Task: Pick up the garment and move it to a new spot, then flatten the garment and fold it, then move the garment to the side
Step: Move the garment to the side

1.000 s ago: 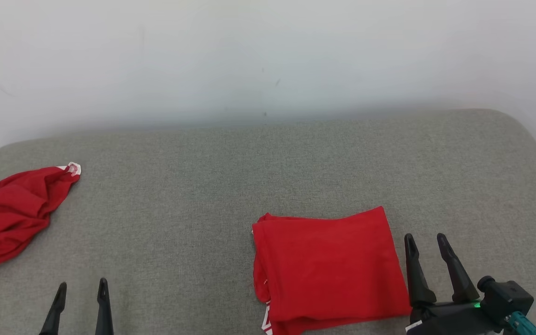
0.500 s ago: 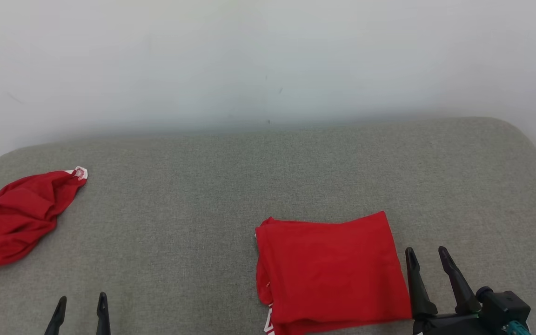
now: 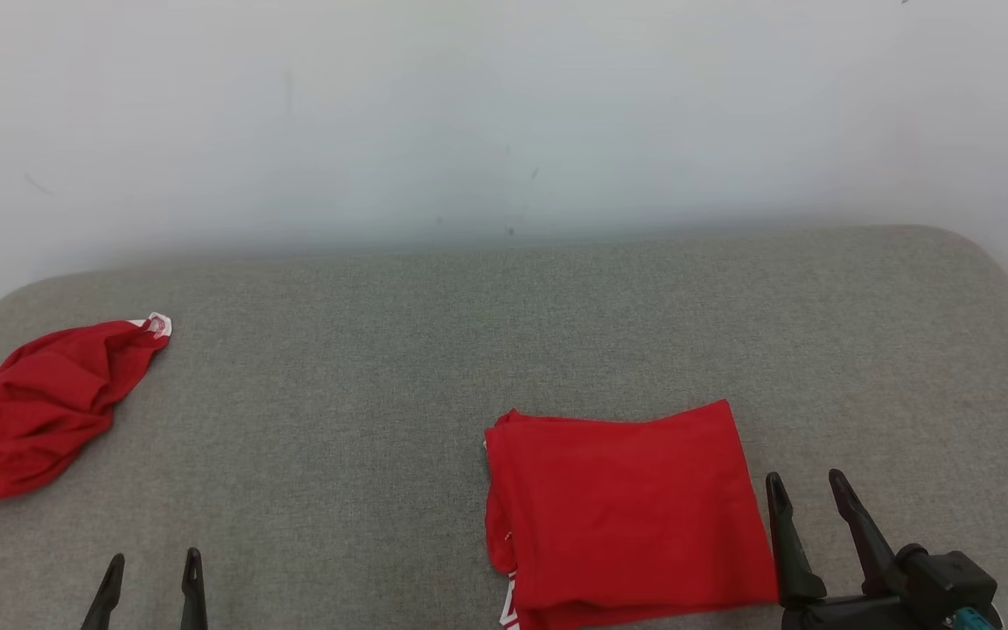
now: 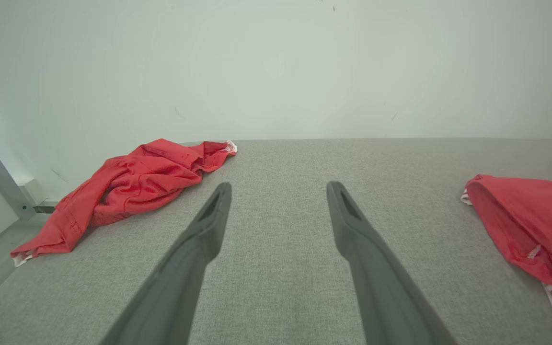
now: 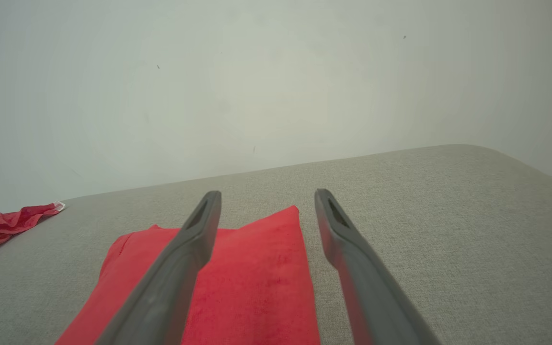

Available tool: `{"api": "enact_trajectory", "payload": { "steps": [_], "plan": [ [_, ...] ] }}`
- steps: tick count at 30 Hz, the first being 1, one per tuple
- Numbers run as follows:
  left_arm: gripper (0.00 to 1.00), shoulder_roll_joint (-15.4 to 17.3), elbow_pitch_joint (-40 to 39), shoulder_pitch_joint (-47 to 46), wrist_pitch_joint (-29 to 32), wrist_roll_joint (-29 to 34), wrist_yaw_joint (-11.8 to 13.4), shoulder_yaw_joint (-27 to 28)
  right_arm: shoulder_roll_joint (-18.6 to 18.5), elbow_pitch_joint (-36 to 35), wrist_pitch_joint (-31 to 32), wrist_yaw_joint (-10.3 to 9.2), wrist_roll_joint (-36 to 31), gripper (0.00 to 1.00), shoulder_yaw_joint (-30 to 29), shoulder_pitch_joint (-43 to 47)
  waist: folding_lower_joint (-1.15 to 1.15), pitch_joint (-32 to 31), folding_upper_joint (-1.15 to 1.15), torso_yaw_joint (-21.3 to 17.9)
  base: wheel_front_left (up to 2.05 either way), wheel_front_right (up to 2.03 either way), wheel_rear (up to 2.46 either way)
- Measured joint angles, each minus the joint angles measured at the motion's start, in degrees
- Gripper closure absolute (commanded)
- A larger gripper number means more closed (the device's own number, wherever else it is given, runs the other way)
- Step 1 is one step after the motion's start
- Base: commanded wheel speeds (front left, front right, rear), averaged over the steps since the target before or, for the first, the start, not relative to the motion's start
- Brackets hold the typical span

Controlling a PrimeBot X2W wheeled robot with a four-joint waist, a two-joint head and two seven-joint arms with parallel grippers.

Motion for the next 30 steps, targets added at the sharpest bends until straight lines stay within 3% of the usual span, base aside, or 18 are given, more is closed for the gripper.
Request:
{"api": "enact_trajectory", "payload": {
  "steps": [30],
  "plan": [
    [0.0, 0.11, -0.97, 1.13, 0.01, -1.03, 1.12, -1.34, -0.42, 1.23, 0.0, 0.0, -0.15, 0.0, 0.16, 0.07, 0.0, -0.26, 0.0, 0.12, 0.0, 0.0, 0.0]
  ]
}}
